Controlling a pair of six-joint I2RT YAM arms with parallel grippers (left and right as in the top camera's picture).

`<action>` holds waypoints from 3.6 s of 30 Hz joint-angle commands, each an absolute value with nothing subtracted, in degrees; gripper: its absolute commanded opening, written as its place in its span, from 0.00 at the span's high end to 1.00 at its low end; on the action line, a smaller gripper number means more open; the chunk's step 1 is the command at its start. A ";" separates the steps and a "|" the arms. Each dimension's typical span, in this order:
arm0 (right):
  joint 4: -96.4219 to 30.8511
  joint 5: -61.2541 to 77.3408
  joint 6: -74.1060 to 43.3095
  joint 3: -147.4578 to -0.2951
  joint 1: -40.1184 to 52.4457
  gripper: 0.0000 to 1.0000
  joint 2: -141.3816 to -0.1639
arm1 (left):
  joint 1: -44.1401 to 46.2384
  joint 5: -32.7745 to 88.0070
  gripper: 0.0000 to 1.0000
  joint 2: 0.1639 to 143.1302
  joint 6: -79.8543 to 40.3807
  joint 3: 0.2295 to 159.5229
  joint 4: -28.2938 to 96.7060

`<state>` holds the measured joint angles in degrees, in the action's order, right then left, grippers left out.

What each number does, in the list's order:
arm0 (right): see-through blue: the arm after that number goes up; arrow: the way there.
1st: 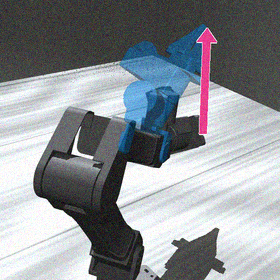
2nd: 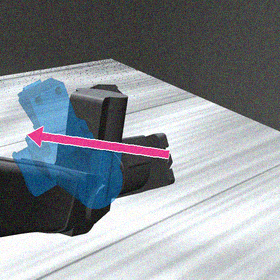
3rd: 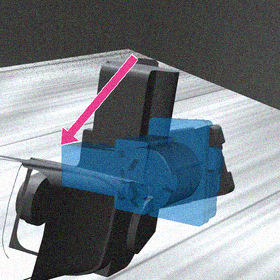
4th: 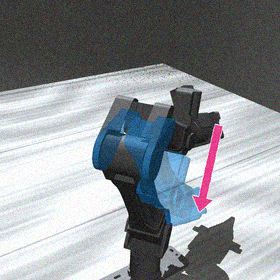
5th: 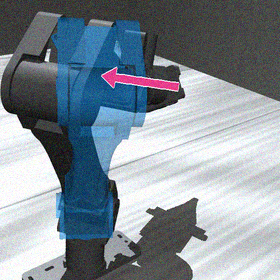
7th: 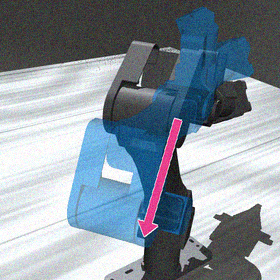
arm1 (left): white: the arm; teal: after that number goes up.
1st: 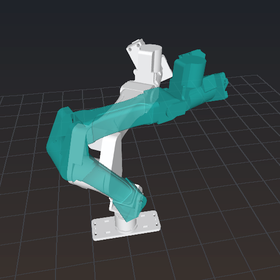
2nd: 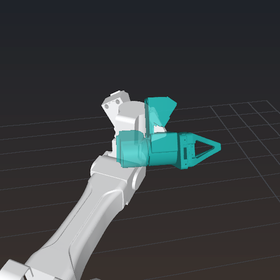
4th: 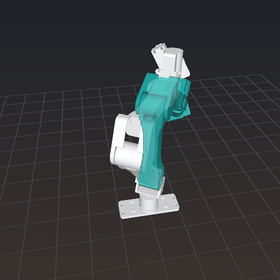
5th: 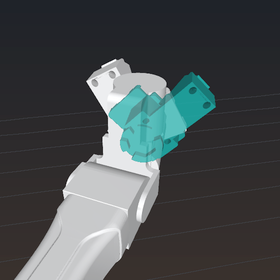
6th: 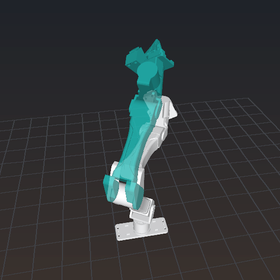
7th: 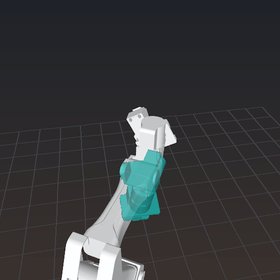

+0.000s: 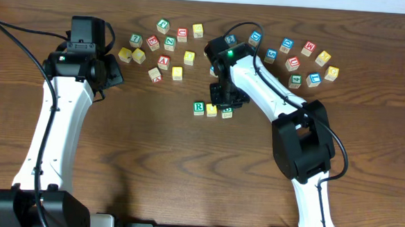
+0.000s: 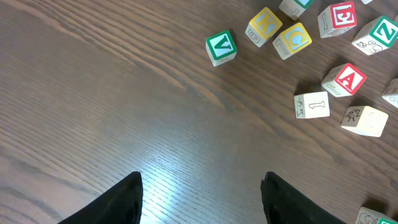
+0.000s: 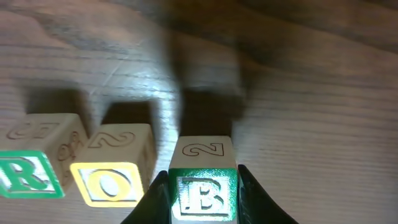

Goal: Spell out ROBOT
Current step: 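Lower green B block right of the yellow O block, then open right gripper and reposition it over the block row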

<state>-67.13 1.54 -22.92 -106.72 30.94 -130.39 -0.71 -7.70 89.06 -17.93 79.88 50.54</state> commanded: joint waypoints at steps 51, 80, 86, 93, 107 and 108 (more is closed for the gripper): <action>-64.93 7.20 -21.32 -107.15 32.88 0.65 -127.39 | -0.95 -8.64 0.40 89.71 -17.19 80.84 50.52; -60.38 8.01 -19.35 -102.04 40.05 0.99 -125.82 | -0.95 -8.64 0.40 89.71 -17.19 80.84 50.96; -58.30 6.85 -20.47 -98.04 40.16 0.99 -125.82 | -0.95 -8.64 0.40 89.71 -17.19 80.84 50.96; -55.24 3.70 -21.17 -96.62 40.16 0.99 -125.82 | -0.95 -8.64 0.40 89.71 -17.19 80.86 50.96; -53.58 3.95 -21.12 -96.71 40.23 0.99 -125.40 | -0.95 -8.64 0.40 89.71 -17.19 80.84 50.96; -53.74 4.51 -20.88 -96.71 40.23 0.99 -124.95 | -0.95 -8.64 0.40 89.71 -17.19 80.84 50.96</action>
<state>-53.49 4.03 -20.38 -96.90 39.90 -126.26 -0.71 -7.70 89.06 -17.93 79.88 50.78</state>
